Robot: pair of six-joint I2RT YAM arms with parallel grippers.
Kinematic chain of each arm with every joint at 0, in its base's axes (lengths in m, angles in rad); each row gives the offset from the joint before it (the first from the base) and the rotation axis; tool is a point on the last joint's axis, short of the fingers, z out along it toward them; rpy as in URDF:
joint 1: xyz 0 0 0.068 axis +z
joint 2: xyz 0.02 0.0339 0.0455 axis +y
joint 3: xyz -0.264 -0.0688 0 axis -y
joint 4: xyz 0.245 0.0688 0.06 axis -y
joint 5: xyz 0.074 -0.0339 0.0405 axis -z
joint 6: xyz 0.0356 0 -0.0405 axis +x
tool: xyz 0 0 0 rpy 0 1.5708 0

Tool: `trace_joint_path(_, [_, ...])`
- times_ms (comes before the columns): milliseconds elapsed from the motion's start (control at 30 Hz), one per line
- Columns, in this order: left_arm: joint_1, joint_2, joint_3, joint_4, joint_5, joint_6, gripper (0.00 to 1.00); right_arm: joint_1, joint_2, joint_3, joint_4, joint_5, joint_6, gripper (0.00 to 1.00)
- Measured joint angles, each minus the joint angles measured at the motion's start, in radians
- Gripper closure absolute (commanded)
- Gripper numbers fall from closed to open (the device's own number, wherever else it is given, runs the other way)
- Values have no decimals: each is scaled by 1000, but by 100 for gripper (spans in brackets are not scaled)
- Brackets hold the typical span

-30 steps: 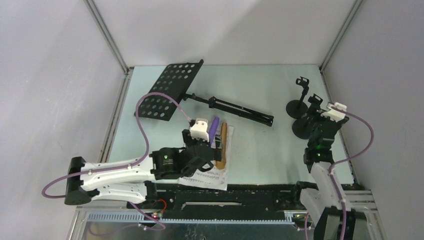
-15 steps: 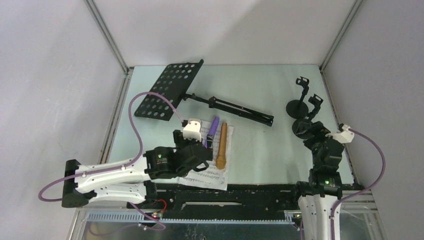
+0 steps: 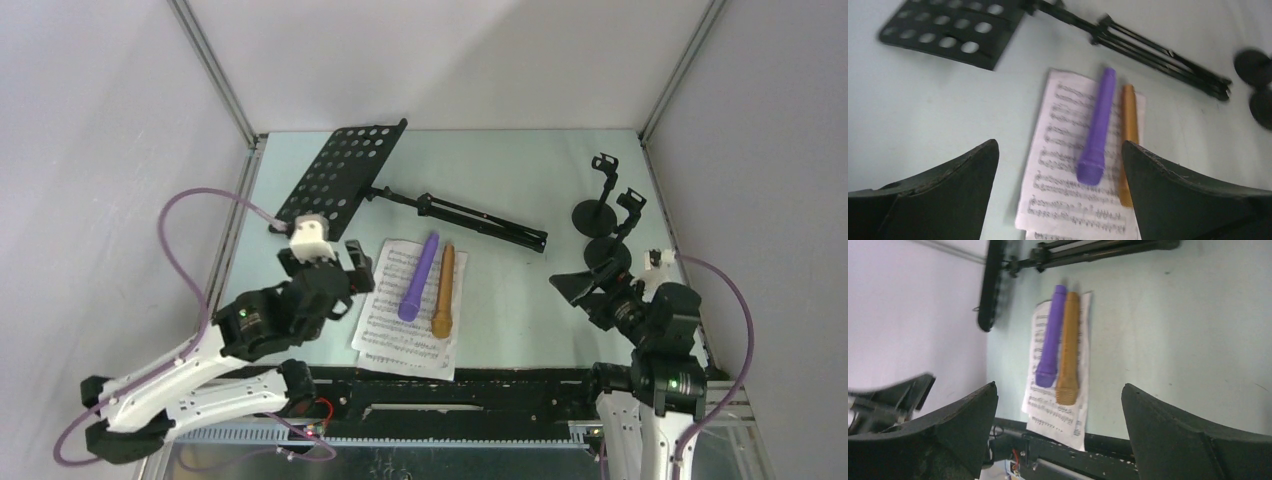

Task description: Pack up the instrument practice props

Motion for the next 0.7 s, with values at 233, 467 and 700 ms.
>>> trace_joint_path(233, [513, -91, 38, -8, 229, 92, 0, 0, -102, 53, 19, -82, 1, 0])
trace_joint_path(467, [766, -130, 49, -13, 356, 194, 0, 2, -68, 176, 8, -64, -100, 0])
trace_joint_path(700, [767, -332, 24, -14, 340, 283, 0, 69, -77, 261, 25, 22, -212, 0])
